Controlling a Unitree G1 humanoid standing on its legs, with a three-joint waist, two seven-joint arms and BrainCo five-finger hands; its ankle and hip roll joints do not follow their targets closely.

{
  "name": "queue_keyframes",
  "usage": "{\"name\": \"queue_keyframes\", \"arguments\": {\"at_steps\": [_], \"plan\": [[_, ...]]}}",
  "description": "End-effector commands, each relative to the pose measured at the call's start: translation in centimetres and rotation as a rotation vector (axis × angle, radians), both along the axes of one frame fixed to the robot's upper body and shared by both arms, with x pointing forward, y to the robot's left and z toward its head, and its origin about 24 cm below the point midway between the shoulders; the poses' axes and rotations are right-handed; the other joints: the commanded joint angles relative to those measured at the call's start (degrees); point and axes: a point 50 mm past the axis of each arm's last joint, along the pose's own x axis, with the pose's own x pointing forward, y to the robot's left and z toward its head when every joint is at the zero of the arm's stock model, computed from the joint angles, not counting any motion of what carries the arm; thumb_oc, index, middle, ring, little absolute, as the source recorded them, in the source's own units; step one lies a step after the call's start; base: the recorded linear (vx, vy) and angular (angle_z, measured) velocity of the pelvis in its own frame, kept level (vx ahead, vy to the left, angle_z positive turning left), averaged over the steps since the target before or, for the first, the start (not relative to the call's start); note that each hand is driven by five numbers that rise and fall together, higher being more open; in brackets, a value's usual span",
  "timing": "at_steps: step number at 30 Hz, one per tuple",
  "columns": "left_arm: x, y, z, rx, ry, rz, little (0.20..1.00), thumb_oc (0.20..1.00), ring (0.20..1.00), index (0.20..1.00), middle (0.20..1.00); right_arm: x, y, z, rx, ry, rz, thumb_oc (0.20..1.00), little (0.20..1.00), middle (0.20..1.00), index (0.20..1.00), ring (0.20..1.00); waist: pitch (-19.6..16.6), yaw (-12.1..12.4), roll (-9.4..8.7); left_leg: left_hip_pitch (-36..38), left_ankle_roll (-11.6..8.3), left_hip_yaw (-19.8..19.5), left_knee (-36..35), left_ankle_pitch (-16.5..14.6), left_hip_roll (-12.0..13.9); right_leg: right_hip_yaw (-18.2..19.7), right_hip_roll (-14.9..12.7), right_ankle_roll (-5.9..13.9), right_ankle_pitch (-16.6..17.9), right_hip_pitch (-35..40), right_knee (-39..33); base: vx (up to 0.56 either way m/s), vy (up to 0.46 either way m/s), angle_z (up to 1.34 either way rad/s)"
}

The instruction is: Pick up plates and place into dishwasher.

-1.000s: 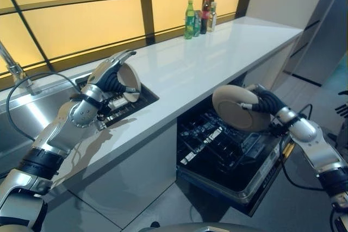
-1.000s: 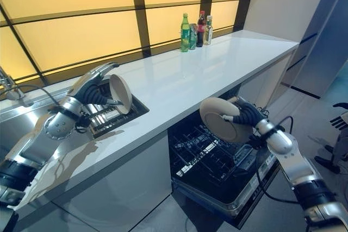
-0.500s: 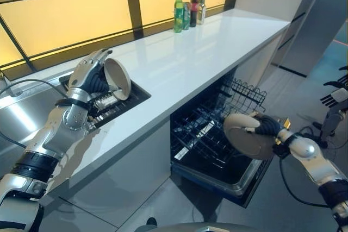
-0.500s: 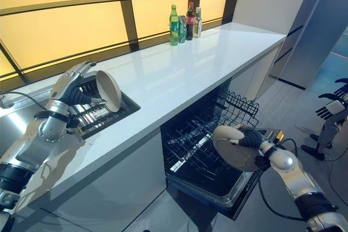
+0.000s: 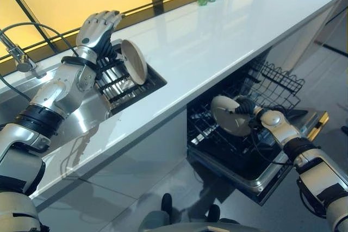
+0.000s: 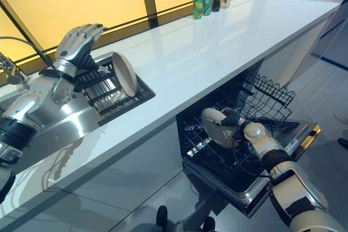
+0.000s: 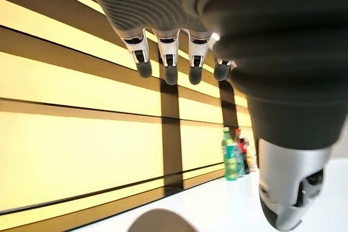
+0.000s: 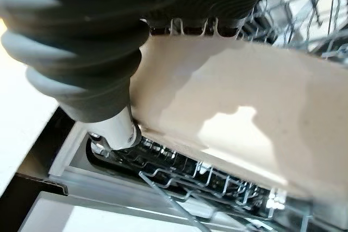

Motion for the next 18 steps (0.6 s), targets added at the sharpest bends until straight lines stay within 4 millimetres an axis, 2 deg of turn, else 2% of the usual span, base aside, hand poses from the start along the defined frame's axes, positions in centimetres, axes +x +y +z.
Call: {"name": "queue_keyframes", "arguments": {"at_steps": [1, 10, 12, 15, 18], "plan": [[-0.2, -0.4, 7.2, 0.082, -0.194, 0.055, 1.0, 1.0, 1.0, 1.0, 1.0, 2.7, 0.3, 5.9, -0.044, -0.143, 0.031, 0.2, 0.2, 0.2, 0.2, 0.2, 5.68, 1.0, -0.29, 1.07, -0.33, 0.12, 0.31, -9.14, -4.44, 0.85, -4.03, 4.83, -6.63, -0.4, 1.24, -0.03, 0.071, 0.06], [0.0, -2.0, 10.1, 0.217, -0.19, 0.104, 1.0, 1.0, 1.0, 1.0, 1.0, 2.5, -2.6, 4.5, -0.185, 0.074, -0.08, 0.2, 0.2, 0.2, 0.2, 0.2, 8.12, 0.44, 3.03, -0.8, -0.63, 0.46, 0.31, -8.03, -5.18, 0.68, -4.98, 4.62, -6.25, -3.65, 2.67, -0.01, 0.092, 0.06], [0.0, -2.4, 10.6, 0.237, -0.192, 0.111, 1.0, 1.0, 1.0, 1.0, 1.0, 2.4, -3.2, 4.4, -0.191, 0.094, -0.128, 1.0, 1.0, 1.0, 1.0, 1.0, 8.73, 0.23, 3.37, -1.1, -0.64, 0.65, 0.31, -7.92, -5.3, 0.86, -5.1, 4.63, -6.08, -4.23, 2.77, 0.0, 0.065, -0.01], [-0.1, -2.8, 11.4, 0.304, -0.205, 0.144, 1.0, 1.0, 1.0, 1.0, 1.0, 2.6, -3.3, 5.2, -0.126, 0.05, -0.133, 1.0, 1.0, 1.0, 1.0, 1.0, 9.74, -0.25, 3.65, -1.69, -0.63, 0.92, 0.31, -7.8, -5.45, 0.98, -5.19, 4.78, -5.64, -5.34, 3.06, -0.01, 0.039, -0.02], [-0.1, -2.6, 12.1, 0.347, -0.202, 0.185, 1.0, 1.0, 1.0, 1.0, 1.0, 2.9, -2.2, 6.0, -0.058, -0.036, -0.076, 1.0, 1.0, 1.0, 1.0, 1.0, 10.53, -1.01, 3.55, -2.14, -0.53, 1.62, 0.31, -7.79, -5.56, 1.34, -5.35, 5.04, -5.35, -6.34, 3.47, 0.0, 0.049, 0.01]]}}
